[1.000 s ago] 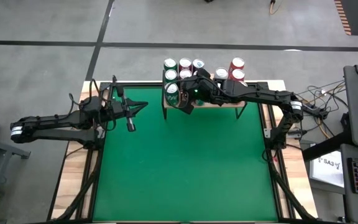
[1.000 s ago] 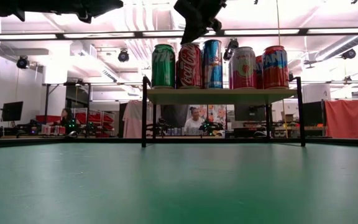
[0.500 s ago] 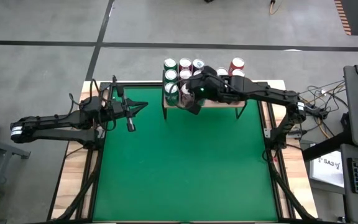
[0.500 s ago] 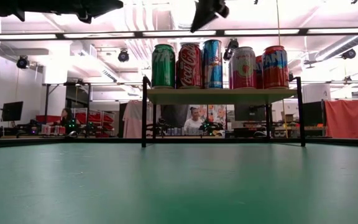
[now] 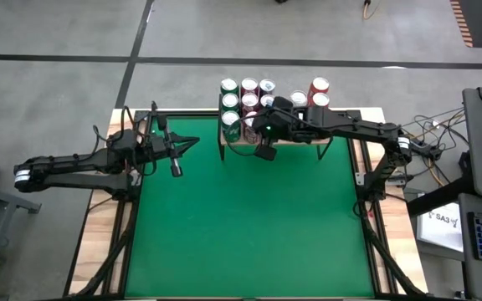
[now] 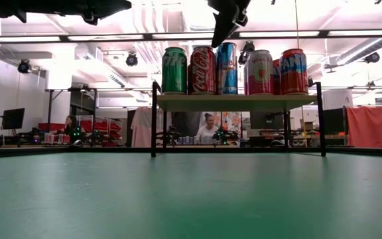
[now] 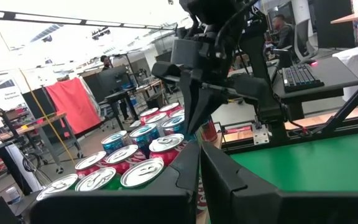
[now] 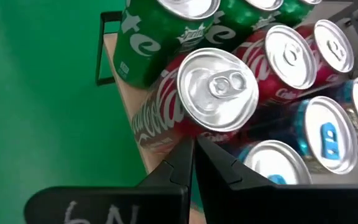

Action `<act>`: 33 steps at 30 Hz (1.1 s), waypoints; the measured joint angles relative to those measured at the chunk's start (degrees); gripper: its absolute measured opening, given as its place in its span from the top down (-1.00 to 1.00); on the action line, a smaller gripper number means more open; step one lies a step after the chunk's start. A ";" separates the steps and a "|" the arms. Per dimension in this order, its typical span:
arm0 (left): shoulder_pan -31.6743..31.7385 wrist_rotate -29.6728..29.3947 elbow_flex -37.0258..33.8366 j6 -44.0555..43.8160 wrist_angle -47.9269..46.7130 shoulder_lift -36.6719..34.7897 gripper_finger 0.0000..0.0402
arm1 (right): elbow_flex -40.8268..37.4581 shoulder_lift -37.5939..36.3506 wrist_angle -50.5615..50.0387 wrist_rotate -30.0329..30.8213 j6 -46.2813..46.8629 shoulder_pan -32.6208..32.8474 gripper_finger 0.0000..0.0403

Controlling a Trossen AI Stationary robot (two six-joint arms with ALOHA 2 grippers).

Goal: Place canned beverage on shelf
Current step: Adjust the soda cans on the shelf

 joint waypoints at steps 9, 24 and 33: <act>0.00 0.02 0.00 0.00 -0.07 0.00 1.00 | -0.76 0.00 3.62 0.43 -1.62 0.00 0.96; 0.00 0.02 0.00 0.24 -0.95 0.02 1.00 | -0.85 0.25 2.27 0.45 -2.57 -0.11 0.96; 0.00 0.02 0.00 0.37 -0.90 0.00 1.00 | -0.98 2.04 3.12 0.45 -4.03 -0.22 0.95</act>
